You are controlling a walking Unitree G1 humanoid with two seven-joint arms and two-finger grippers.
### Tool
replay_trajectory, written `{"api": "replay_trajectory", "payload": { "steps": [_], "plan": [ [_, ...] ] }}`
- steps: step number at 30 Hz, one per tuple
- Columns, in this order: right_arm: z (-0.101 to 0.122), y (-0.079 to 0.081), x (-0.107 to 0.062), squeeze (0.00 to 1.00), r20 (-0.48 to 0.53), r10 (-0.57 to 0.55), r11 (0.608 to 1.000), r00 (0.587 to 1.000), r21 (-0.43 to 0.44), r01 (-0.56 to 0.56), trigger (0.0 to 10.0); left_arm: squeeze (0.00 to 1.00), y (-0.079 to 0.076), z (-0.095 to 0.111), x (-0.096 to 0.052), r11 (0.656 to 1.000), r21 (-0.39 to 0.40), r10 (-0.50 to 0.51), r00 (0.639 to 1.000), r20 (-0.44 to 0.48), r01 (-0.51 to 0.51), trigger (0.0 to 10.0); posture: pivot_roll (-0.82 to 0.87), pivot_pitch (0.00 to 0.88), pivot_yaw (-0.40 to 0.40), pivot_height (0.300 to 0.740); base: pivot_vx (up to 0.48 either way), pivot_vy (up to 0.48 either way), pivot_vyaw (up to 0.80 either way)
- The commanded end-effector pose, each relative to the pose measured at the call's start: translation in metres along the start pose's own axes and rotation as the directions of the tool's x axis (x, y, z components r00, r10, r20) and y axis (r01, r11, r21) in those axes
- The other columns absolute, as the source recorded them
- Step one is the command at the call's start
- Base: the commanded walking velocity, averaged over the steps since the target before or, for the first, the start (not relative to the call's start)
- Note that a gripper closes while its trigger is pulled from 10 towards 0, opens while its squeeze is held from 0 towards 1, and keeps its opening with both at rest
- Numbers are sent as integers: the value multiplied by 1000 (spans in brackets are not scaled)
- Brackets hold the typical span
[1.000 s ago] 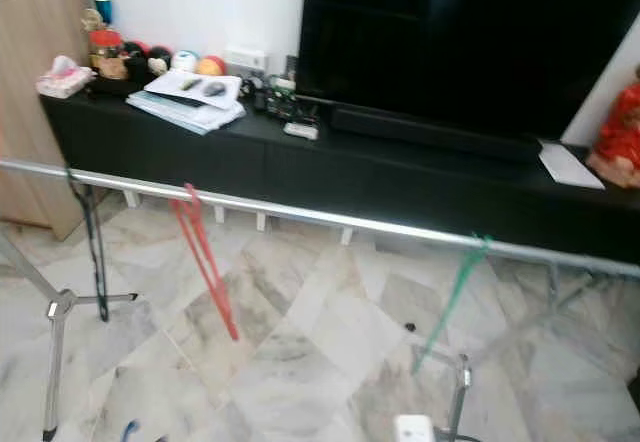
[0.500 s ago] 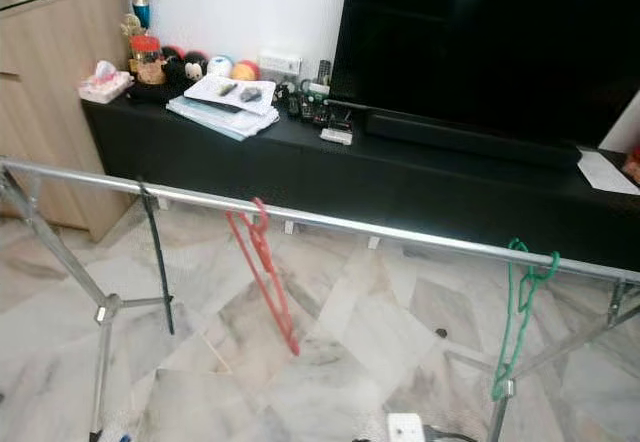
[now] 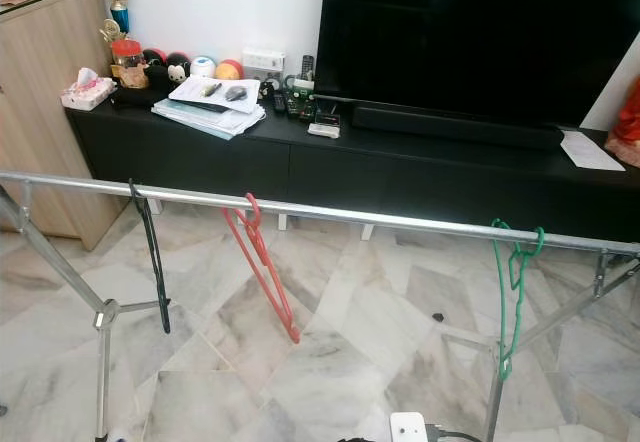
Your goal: Hang hanger
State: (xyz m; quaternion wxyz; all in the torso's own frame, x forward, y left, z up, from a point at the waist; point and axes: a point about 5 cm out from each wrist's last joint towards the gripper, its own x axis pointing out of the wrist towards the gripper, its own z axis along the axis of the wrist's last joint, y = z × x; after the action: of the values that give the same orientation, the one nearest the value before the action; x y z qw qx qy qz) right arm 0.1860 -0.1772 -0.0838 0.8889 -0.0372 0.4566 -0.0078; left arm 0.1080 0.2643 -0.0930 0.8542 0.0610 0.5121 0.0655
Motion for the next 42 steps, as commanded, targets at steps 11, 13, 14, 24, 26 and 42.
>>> {"api": "replay_trajectory", "payload": {
  "steps": [11,13,14,24,26,42],
  "plan": [
    [3,-6,0,0,13,-28,1000,1000,9,27,10000,0,-19,-7,1,999,-18,-32,999,-16,32,10000,145,16,-97,740,-264,0,0],
    [3,-6,0,0,15,-31,999,999,10,31,10000,0,-30,-5,2,999,-18,-42,999,-14,42,10000,145,17,-99,740,-281,0,0],
    [3,-6,0,0,15,-31,999,999,10,31,10000,0,-30,-5,2,999,-18,-42,999,-14,42,10000,145,17,-99,740,-281,0,0],
    [3,-8,0,0,14,-43,999,999,16,43,10000,0,-67,15,7,997,-14,-75,997,12,75,10000,144,20,-103,740,-286,0,0],
    [3,-8,0,0,14,-45,999,999,16,45,10000,0,-65,19,8,997,-15,-73,997,18,73,10000,144,21,-103,740,-285,0,0],
    [3,-9,0,0,15,-55,998,998,26,55,10000,0,9,-24,-8,999,-47,-17,1000,-26,15,10000,144,22,-105,740,-287,0,0]
  ]
}}
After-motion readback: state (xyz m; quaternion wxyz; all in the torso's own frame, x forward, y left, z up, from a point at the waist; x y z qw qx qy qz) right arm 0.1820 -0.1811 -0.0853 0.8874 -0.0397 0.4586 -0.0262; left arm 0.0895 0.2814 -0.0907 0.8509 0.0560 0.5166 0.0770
